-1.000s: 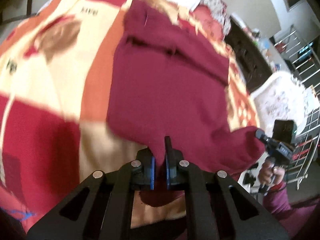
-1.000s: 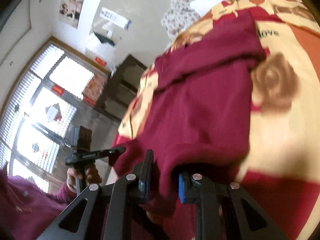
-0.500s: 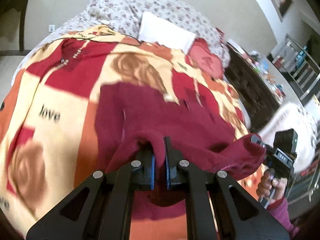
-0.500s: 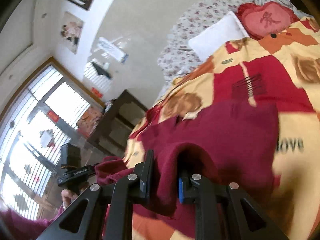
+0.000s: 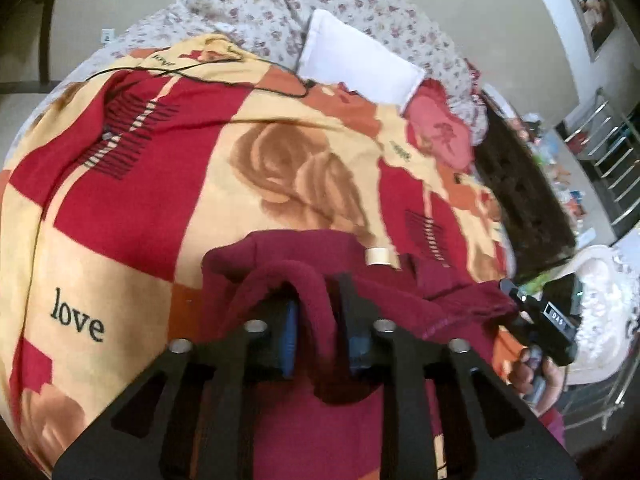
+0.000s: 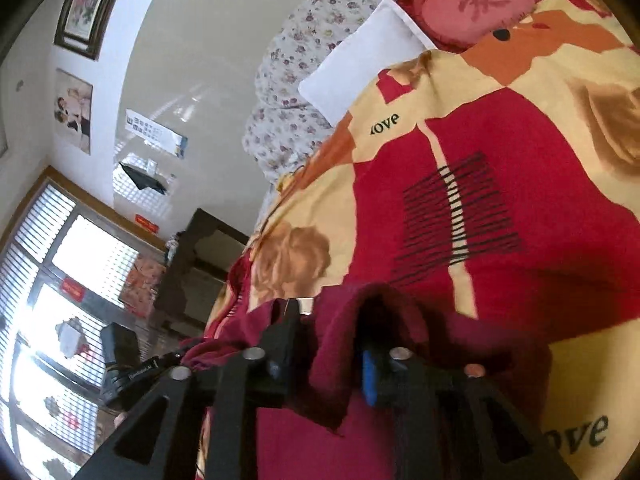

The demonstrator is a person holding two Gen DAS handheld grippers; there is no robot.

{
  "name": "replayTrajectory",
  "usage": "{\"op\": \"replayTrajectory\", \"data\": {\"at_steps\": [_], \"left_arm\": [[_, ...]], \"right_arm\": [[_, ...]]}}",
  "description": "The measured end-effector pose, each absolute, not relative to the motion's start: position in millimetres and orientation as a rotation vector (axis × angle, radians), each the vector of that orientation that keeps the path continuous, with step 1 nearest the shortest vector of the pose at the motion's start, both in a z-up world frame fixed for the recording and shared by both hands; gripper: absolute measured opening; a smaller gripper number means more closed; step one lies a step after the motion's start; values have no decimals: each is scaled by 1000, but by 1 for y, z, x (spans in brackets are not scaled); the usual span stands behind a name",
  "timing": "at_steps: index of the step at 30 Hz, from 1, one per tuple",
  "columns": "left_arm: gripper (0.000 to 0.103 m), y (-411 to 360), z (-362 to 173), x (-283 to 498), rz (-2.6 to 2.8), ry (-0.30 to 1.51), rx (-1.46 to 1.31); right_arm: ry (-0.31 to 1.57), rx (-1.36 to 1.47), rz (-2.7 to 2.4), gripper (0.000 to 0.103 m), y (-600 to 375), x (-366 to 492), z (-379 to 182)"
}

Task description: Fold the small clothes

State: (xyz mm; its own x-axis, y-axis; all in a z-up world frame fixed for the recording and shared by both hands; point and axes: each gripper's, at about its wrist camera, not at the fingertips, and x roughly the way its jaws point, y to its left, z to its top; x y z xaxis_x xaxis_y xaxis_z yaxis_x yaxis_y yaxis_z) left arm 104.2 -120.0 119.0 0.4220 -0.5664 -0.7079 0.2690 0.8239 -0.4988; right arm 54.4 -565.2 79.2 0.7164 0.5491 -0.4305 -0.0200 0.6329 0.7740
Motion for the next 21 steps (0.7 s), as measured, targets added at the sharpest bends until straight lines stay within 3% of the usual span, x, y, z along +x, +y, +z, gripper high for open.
{"op": "replayTrajectory", "data": {"at_steps": [3, 5, 12, 21], "left_arm": [[56, -121, 131, 98, -527, 966, -277], [76, -118, 141, 93, -477, 903, -254], [79, -135, 131, 98, -425, 910, -214], [79, -149, 67, 148, -228, 983, -125]], "right_arm": [[648, 801, 263, 58, -581, 36, 93], [612, 823, 246, 58, -594, 22, 103], [676, 490, 205, 58, -533, 27, 119], [840, 398, -22, 53, -535, 94, 54]]}}
